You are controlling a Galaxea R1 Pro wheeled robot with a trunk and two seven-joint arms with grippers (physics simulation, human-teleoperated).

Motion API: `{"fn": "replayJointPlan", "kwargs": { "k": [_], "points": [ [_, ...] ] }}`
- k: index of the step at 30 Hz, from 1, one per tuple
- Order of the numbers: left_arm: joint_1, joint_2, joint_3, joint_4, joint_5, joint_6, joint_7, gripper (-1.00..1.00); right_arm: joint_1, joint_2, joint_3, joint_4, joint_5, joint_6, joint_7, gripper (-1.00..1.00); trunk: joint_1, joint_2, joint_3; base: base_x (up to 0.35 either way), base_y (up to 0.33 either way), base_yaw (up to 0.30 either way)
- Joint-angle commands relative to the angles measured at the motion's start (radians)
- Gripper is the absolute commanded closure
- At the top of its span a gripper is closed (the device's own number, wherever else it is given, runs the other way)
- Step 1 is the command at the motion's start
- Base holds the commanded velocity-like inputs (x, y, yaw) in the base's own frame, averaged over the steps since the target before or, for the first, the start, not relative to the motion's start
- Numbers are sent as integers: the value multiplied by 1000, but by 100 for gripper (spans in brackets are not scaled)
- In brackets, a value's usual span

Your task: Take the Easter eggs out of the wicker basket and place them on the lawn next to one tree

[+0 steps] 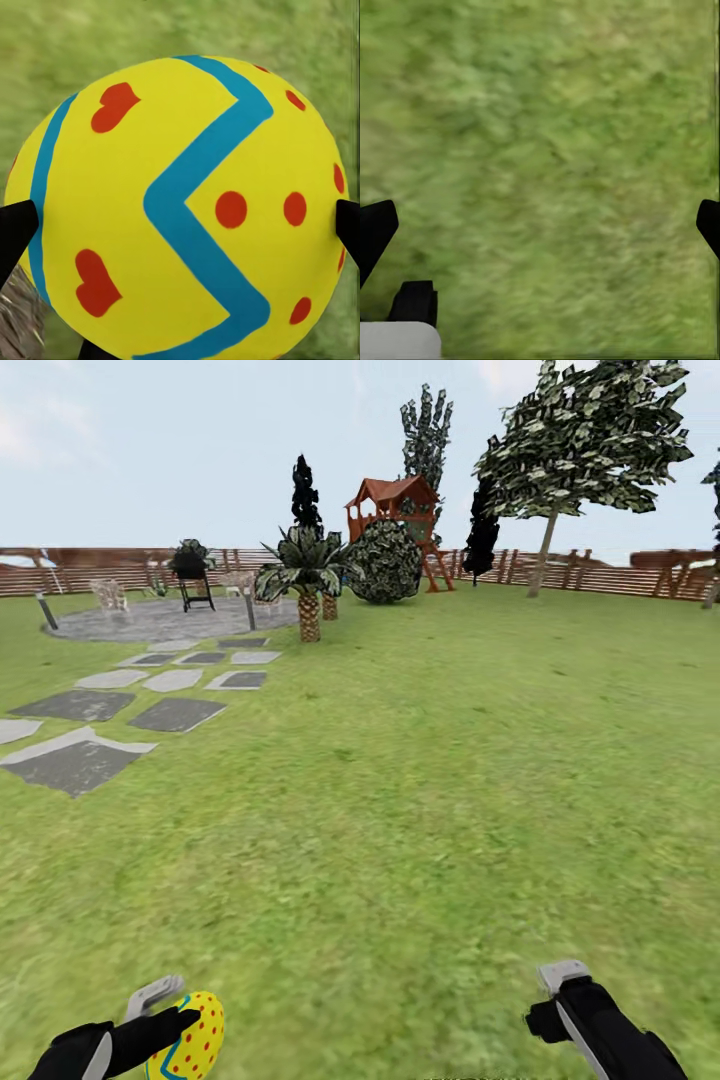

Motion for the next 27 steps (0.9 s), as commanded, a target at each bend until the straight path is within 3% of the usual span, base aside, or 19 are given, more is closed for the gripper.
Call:
{"fn": "replayJointPlan", "kwargs": {
  "k": [1, 17, 21, 23, 27],
  "points": [
    [0, -2, 4, -2, 2, 8, -4, 100, -1, -5, 4, -1, 2, 4, 2, -100, -4, 7, 2, 0, 0, -244],
    [0, -5, 3, -2, 2, 8, -4, 100, -1, -1, 5, -1, 6, -4, -5, -100, -65, 119, 52, 0, 0, -271],
    [0, -5, 3, -2, 2, 8, -4, 100, -1, -15, 0, -4, 4, -4, -4, -100, -81, 147, 65, 0, 0, -289],
    [0, -5, 3, -2, 2, 8, -4, 100, -1, -35, -35, -12, 1, -11, -5, -100, -88, 161, 71, 0, 0, -288],
    [0, -6, 3, -2, 2, 8, -4, 100, -1, -54, -200, -39, 5, -130, 1, -100, -104, 189, 84, 0, 0, -279]
  ]
}}
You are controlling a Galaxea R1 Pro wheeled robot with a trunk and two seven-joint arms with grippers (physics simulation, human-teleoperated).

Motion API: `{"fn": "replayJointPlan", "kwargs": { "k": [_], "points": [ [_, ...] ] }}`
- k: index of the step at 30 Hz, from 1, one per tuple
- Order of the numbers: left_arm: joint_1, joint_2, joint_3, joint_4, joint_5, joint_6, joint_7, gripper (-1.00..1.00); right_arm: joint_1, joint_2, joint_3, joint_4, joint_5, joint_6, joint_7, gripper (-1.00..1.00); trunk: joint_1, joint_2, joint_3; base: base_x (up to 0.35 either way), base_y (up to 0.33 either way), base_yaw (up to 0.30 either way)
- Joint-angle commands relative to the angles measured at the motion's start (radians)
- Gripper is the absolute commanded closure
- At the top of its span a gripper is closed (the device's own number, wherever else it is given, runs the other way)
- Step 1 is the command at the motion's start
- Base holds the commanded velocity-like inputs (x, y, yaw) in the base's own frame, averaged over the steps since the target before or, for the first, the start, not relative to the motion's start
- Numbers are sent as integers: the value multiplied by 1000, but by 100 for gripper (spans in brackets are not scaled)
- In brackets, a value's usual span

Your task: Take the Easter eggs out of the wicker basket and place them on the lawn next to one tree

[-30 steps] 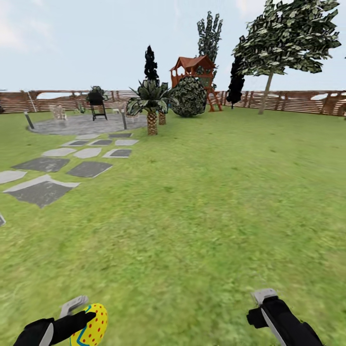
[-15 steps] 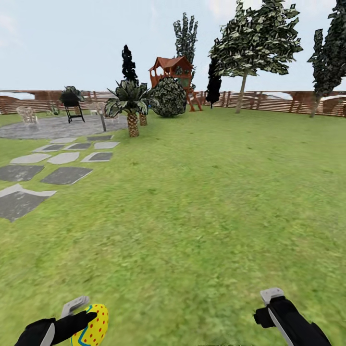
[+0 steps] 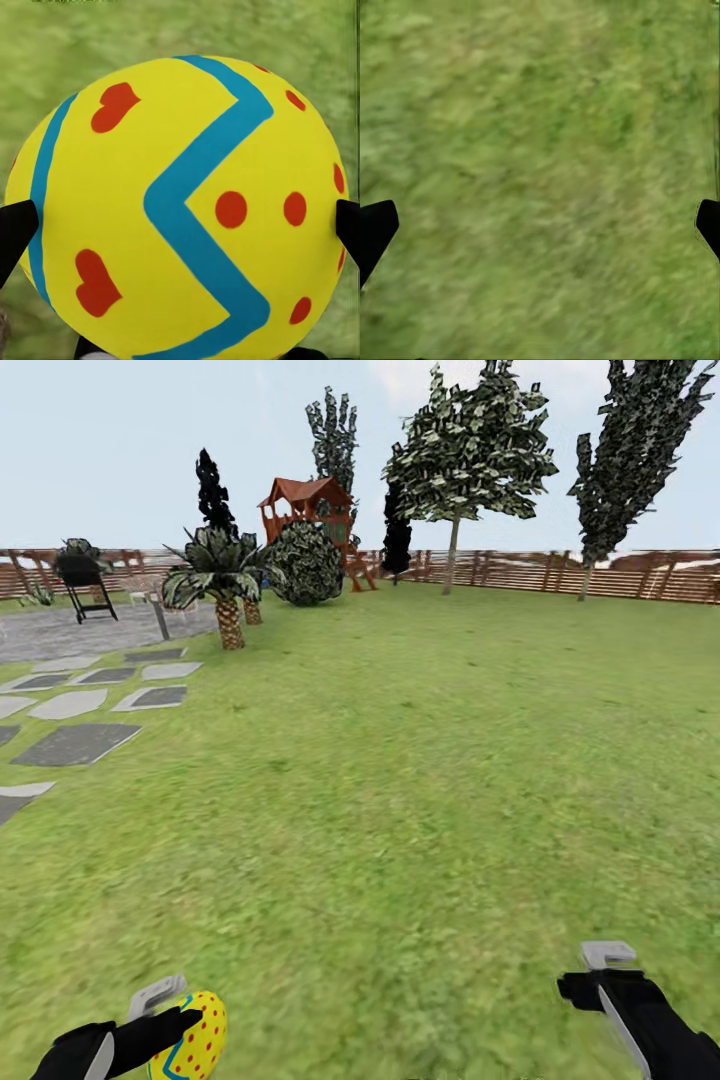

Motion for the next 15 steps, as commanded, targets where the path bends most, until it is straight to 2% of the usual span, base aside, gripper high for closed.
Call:
{"fn": "replayJointPlan", "kwargs": {
  "k": [1, 3, 5, 7, 15],
  "points": [
    [0, -1, 4, -1, 2, 8, -4, 100, -1, -1, -19, -4, 4, -10, 2, -100, -4, 7, 2, 0, 0, -276],
    [0, -1, 4, -1, 3, 8, -4, 100, -1, -3, -35, -8, 5, -34, 2, -100, -12, 21, 8, 0, 0, -232],
    [0, -1, 4, -1, 3, 8, -4, 100, -1, -3, -37, -5, -2, -124, 4, -100, -19, 35, 15, 0, 0, -188],
    [0, -1, 4, -1, 3, 8, -4, 100, -1, -2, -37, 1, -2, -173, 2, -100, -27, 49, 21, 0, 0, -199],
    [0, -6, 4, -1, 2, 8, -4, 100, -1, 6, -33, 4, 3, -187, 0, -100, -58, 105, 46, 0, 0, -204]
  ]
}}
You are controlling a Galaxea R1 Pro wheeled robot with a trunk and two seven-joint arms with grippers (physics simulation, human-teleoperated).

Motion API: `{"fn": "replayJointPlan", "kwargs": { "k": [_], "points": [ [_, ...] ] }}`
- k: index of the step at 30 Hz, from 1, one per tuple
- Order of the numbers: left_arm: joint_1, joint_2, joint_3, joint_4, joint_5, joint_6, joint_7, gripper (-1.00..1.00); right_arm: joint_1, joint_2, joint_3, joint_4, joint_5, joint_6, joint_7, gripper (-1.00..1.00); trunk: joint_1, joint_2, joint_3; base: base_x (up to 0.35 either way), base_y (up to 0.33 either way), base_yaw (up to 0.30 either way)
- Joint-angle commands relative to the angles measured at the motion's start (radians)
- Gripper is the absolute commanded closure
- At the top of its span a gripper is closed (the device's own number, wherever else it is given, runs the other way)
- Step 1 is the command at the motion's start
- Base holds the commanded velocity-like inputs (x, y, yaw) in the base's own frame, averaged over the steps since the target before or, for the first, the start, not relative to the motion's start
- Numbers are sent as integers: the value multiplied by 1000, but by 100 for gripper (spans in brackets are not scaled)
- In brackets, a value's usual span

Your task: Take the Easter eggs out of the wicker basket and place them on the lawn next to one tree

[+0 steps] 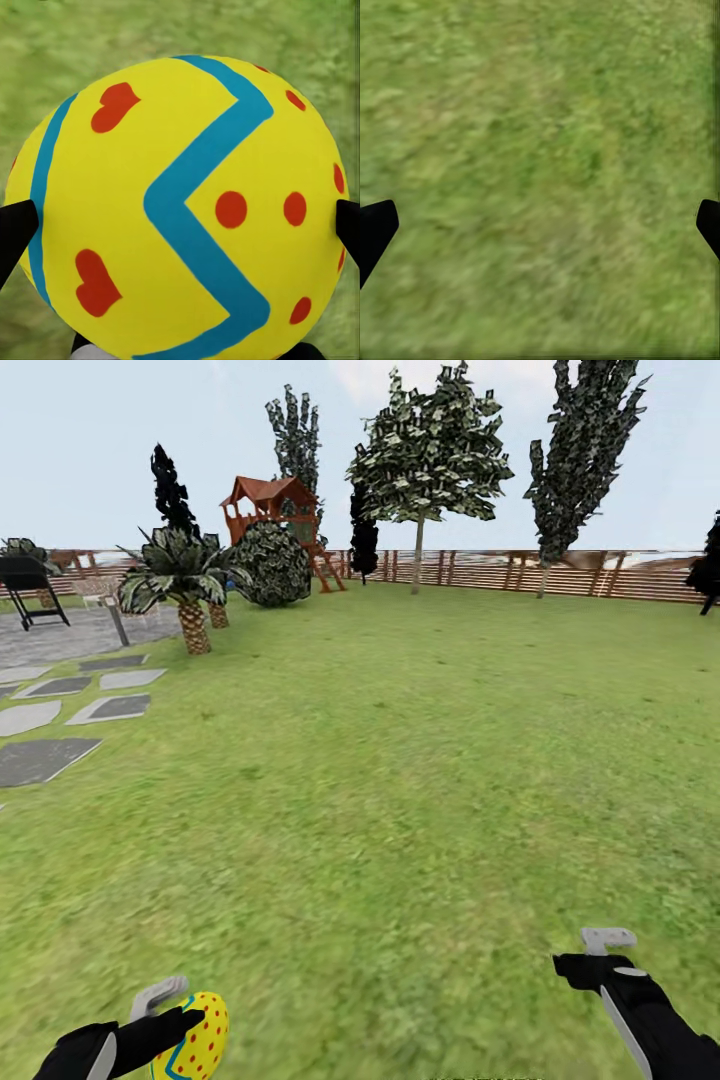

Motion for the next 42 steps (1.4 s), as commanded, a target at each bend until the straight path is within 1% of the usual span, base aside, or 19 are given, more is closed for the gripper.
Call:
{"fn": "replayJointPlan", "kwargs": {
  "k": [1, 10, 16, 33, 42],
  "points": [
    [0, -1, 4, -1, 2, 8, -4, 100, -1, 0, -2, -1, 3, 6, 2, -100, -4, 7, 2, 0, 0, -193],
    [0, -1, 4, -2, 2, 8, -4, 100, -1, -1, -2, -2, 4, 6, 2, -100, -38, 70, 30, 0, 0, -190],
    [0, -14, 4, -1, 2, 8, -4, 100, -1, -1, 0, -2, 4, 6, 2, -100, -61, 112, 49, 0, 0, -278],
    [0, -17, 3, -1, 2, 8, -4, 100, -1, -1, -1, -3, 4, 6, 0, -100, -127, 231, 102, 0, 0, -284],
    [0, -20, 3, -1, 2, 8, -4, 100, -1, 3, 0, -2, 5, 6, -1, -100, -161, 294, 131, 0, 0, -284]
  ]
}}
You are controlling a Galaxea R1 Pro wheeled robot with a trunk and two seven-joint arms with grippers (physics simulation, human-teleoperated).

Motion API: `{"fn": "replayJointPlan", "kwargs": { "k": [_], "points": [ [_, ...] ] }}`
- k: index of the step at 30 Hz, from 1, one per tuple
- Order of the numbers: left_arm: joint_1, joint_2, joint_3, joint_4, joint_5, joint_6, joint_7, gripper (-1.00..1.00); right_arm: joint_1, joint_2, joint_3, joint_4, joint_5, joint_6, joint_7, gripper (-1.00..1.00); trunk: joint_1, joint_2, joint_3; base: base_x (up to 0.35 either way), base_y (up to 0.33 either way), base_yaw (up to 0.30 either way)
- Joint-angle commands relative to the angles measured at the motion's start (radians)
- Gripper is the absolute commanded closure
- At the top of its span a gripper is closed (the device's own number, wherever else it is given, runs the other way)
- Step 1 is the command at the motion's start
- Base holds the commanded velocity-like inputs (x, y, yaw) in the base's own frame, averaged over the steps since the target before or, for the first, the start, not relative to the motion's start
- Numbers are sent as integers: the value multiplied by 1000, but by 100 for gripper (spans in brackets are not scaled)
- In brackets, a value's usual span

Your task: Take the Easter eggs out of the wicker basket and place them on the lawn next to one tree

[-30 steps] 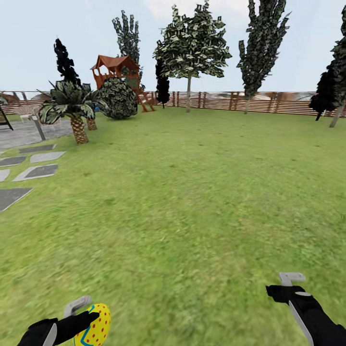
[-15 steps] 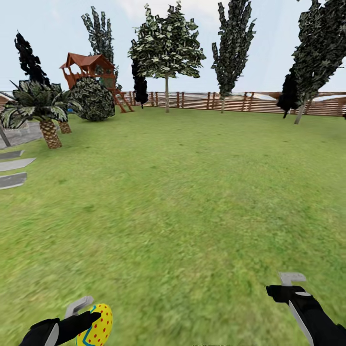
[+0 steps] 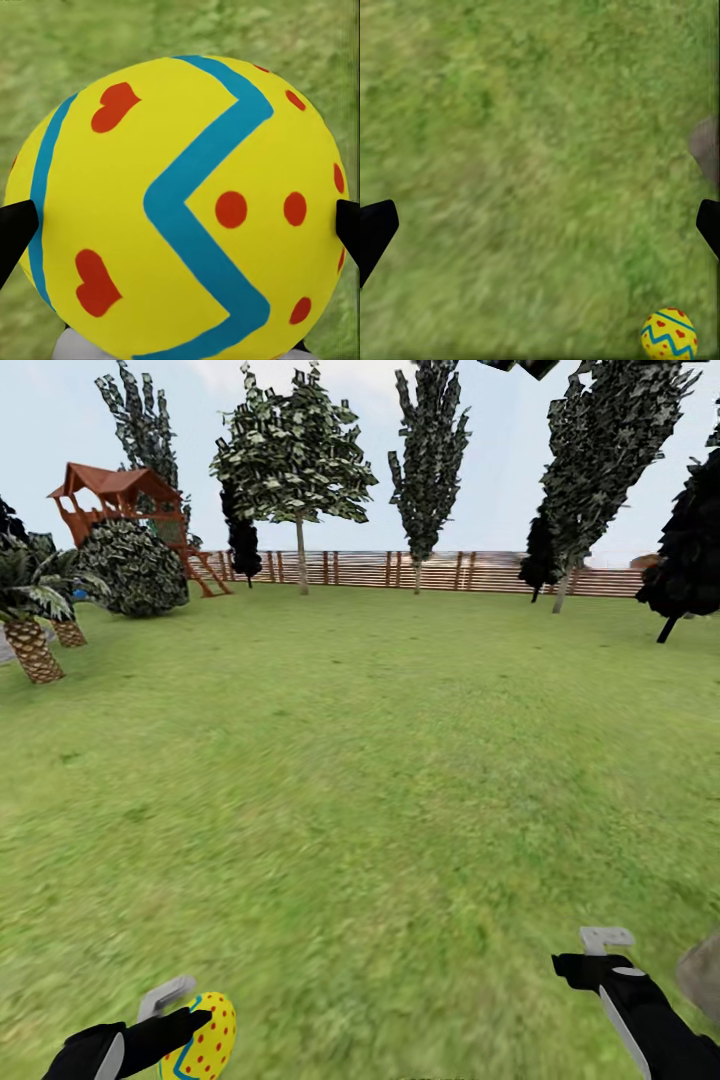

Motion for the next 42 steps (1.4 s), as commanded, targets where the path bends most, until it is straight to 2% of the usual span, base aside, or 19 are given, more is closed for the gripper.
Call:
{"fn": "replayJointPlan", "kwargs": {
  "k": [1, 7, 13, 42],
  "points": [
    [0, -1, 4, -2, 2, 8, -4, 100, -1, 0, -1, -1, 3, 6, 2, -100, -4, 6, 2, 0, 0, -240],
    [0, -2, 4, -2, 1, 8, 0, 100, -1, 2, 2, -1, 7, 6, 2, -100, -27, 48, 21, 0, 0, -123],
    [0, -2, 2, 30, 4, 8, 22, 100, -1, 2, 3, -1, 6, 6, 2, -100, -50, 90, 39, 0, 0, -275],
    [0, -3, 2, 32, 4, 8, 22, 100, -1, 11, 6, 3, 9, 6, 2, -100, -161, 293, 130, 0, 0, -275]
  ]
}}
